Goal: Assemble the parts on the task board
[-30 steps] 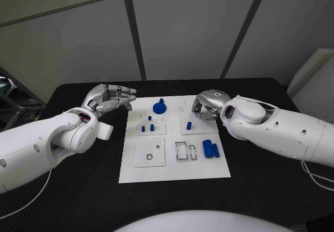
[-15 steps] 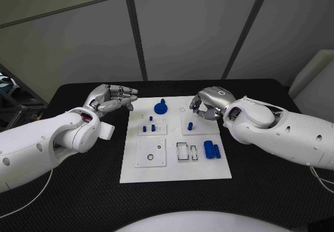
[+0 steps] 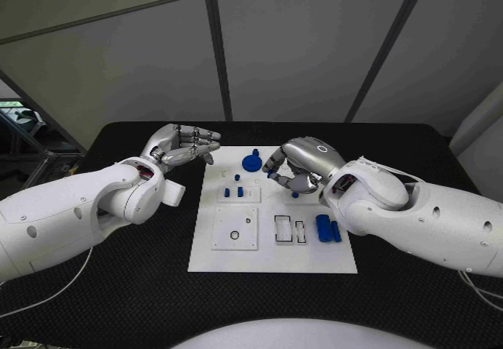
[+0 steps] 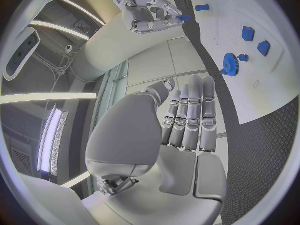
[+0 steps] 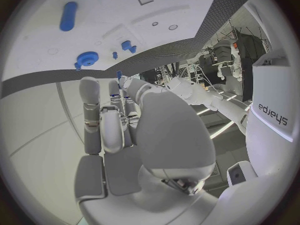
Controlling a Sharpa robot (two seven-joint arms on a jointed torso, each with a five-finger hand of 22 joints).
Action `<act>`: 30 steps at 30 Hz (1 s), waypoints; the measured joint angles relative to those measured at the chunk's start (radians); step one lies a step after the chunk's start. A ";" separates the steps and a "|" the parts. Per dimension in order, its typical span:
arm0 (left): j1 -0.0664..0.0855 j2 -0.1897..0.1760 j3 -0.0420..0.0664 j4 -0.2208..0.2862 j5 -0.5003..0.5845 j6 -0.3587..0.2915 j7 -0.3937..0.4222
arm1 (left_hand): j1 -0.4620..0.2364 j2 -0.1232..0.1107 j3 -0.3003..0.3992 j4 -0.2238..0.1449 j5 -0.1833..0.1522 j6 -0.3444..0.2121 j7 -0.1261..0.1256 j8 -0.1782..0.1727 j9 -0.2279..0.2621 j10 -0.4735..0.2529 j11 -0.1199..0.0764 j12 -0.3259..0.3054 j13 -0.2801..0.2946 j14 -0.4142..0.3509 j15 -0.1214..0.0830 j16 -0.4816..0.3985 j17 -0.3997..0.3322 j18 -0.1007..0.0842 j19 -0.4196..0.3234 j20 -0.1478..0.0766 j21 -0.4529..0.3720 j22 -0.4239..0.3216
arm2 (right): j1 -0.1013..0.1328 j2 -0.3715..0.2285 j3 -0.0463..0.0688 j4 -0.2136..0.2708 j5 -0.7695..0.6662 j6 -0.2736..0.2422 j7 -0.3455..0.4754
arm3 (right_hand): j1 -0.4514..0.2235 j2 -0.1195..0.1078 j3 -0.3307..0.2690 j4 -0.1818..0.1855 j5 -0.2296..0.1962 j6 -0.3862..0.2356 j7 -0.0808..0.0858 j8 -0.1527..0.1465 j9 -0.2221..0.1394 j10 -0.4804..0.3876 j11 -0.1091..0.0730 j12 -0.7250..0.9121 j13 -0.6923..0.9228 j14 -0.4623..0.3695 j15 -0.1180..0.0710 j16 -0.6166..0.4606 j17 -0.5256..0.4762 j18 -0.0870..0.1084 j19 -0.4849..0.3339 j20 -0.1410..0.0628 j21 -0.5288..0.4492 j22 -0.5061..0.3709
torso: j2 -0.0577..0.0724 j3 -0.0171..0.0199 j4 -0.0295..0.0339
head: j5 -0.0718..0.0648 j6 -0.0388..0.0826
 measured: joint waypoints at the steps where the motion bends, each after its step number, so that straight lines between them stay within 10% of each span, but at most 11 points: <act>1: 0.000 0.000 0.000 0.000 0.000 -0.001 0.001 | 0.000 0.000 0.000 0.000 0.000 0.000 0.000 0.000 0.000 0.000 0.000 0.000 0.000 0.000 0.000 0.000 0.000 0.000 0.000 0.000 0.000 0.000 | -0.008 0.006 0.000 0.002 0.003 -0.002 0.002 | 0.000 0.000 0.000 0.000 0.000 0.000 0.000 0.000 0.000 0.000 0.000 0.000 0.000 0.000 0.000 0.000 0.000 0.000 0.000 0.000 0.000 0.000 | 0.000 -0.0004 0.0000 | 0.004 0.000; 13: 0.000 0.005 0.000 0.009 0.000 -0.014 0.012 | 0.000 0.000 0.000 0.000 0.000 0.000 0.000 0.000 0.000 0.000 0.000 0.000 0.000 0.000 0.000 0.000 -0.001 0.000 0.000 0.000 0.000 0.000 | -0.109 0.078 -0.002 -0.025 0.022 -0.004 0.029 | 0.000 0.000 0.000 0.000 0.000 0.000 0.000 0.000 0.000 0.000 0.000 -0.004 0.000 0.000 0.000 0.000 -0.002 0.000 0.000 0.000 0.000 -0.005 | 0.002 0.0012 -0.0006 | 0.035 -0.014; 21: 0.000 0.011 0.000 0.009 0.000 -0.019 0.021 | 0.000 0.000 0.000 0.000 0.000 0.000 0.000 0.000 0.000 0.000 0.000 0.000 0.000 -0.003 0.003 0.000 -0.001 0.000 0.000 0.000 0.000 0.000 | -0.121 0.102 -0.003 -0.056 0.021 0.004 0.037 | -0.004 -0.004 0.000 0.000 0.000 0.000 0.000 0.000 -0.001 0.000 0.000 -0.004 0.000 0.000 0.000 0.000 -0.002 0.000 0.000 0.000 0.000 -0.007 | 0.002 0.0017 -0.0012 | 0.063 -0.032; 30: 0.000 0.012 0.000 0.010 0.001 -0.021 0.025 | 0.000 0.000 0.000 0.000 0.000 0.000 0.000 0.000 0.000 0.000 0.000 0.004 -0.001 -0.003 0.003 0.000 -0.002 0.000 0.000 0.000 0.000 0.000 | -0.125 0.115 -0.032 -0.080 0.014 0.026 0.038 | -0.008 0.000 0.000 0.000 -0.001 -0.002 -0.001 -0.003 -0.002 0.000 0.000 -0.008 -0.001 0.000 0.000 0.000 -0.002 0.000 0.000 0.000 0.000 -0.009 | 0.002 0.0014 -0.0020 | 0.086 -0.048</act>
